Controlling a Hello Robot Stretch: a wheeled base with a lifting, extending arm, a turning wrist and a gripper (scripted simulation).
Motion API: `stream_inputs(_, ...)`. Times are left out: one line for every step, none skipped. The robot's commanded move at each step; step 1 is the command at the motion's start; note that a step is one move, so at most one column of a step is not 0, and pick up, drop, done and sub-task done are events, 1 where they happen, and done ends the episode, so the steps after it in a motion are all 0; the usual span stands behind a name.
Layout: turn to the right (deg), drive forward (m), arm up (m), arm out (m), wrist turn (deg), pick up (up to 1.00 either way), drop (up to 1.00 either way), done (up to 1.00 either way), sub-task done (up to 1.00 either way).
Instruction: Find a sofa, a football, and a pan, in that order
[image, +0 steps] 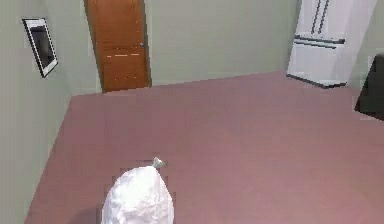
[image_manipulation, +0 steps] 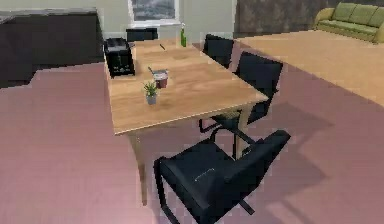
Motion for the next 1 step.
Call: stream_inputs(27.0,0.0,0.0,0.0,0.0,0.0,0.0,0.0,0.0)
